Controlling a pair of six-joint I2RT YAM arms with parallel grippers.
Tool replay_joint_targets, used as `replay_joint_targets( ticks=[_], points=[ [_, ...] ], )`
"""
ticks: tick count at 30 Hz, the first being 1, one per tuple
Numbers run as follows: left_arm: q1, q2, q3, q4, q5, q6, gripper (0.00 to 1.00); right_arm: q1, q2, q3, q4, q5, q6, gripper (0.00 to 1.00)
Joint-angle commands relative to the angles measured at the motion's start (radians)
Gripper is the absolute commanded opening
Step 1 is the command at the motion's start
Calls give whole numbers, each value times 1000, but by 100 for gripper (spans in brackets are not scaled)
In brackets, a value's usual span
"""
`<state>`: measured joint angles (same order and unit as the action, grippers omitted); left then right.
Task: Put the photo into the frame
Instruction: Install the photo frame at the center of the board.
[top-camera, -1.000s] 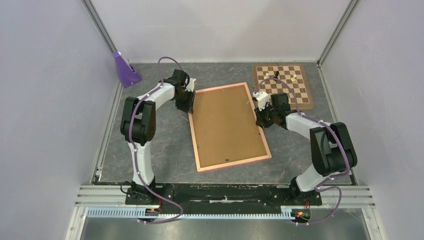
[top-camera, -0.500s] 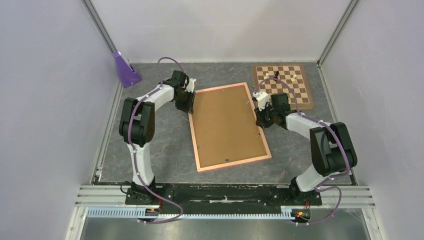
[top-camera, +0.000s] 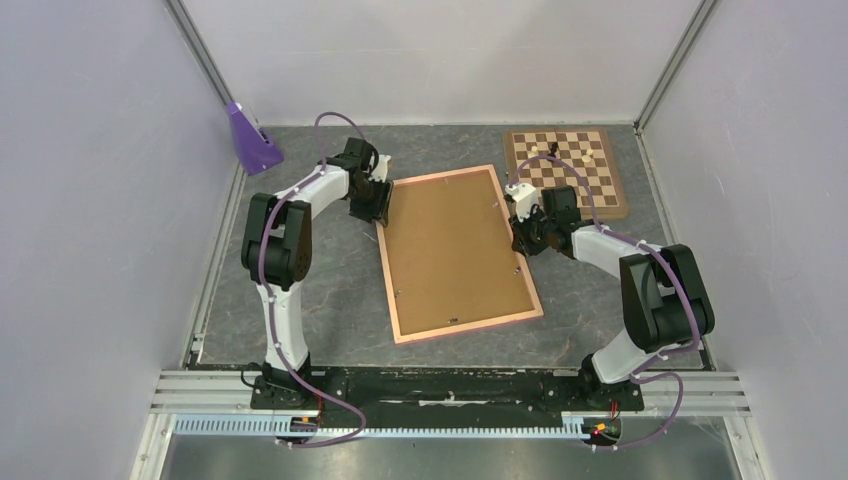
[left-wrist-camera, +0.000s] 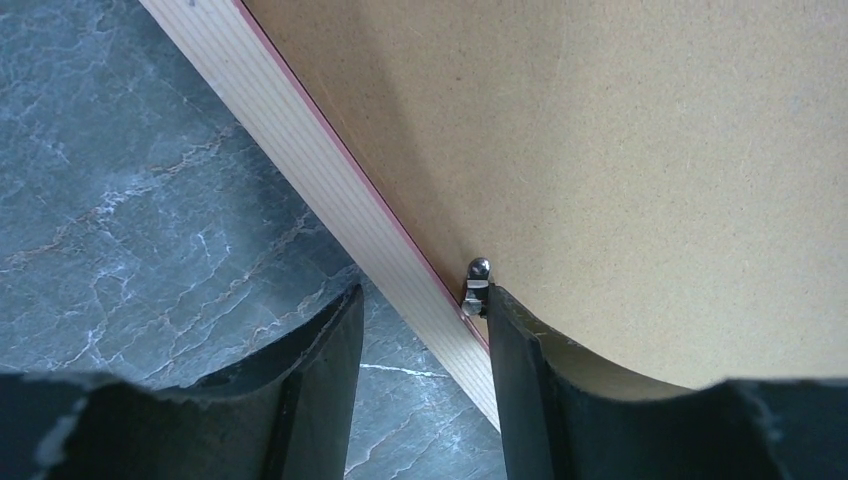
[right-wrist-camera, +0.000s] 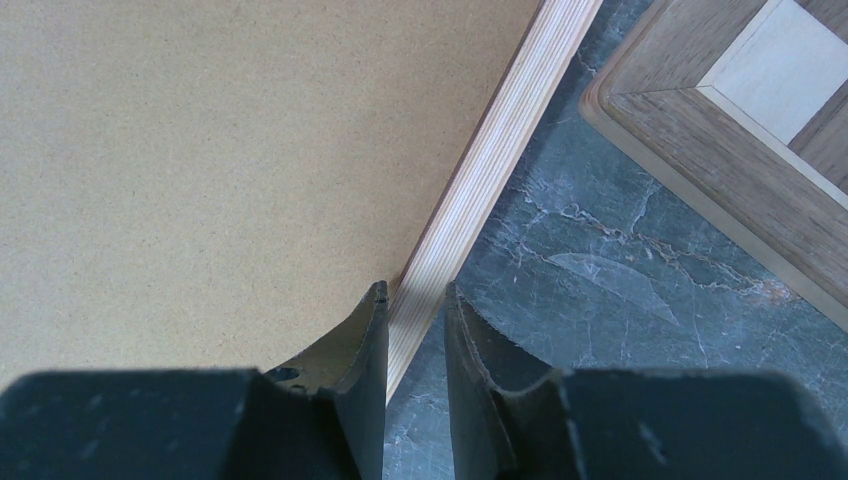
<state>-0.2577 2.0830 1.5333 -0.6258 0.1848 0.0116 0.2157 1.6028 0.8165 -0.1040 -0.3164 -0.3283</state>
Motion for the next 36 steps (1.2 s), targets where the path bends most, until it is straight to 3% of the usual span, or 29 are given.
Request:
replay_joint_targets(
  ticks=[1, 5, 9, 14, 23, 36],
  points=[
    [7, 57, 50, -7, -10, -46, 55, -1, 6, -7, 31, -16, -41, 12],
    [6, 68, 56, -11, -20, -43, 55, 0, 4, -8, 32, -16, -40, 12],
    [6, 62, 45, -11, -32, -19, 49, -2, 3, -8, 32, -15, -41, 12],
    [6, 56, 41, -7, -57, 25, 29, -1, 6, -7, 32, -15, -40, 12],
    [0, 50, 31, 18, -39, 87, 3, -4, 7, -7, 32, -5, -52, 12],
    [-38, 51, 48, -4, -113, 273, 2, -9, 9, 10, 24, 28, -85, 11]
  ],
)
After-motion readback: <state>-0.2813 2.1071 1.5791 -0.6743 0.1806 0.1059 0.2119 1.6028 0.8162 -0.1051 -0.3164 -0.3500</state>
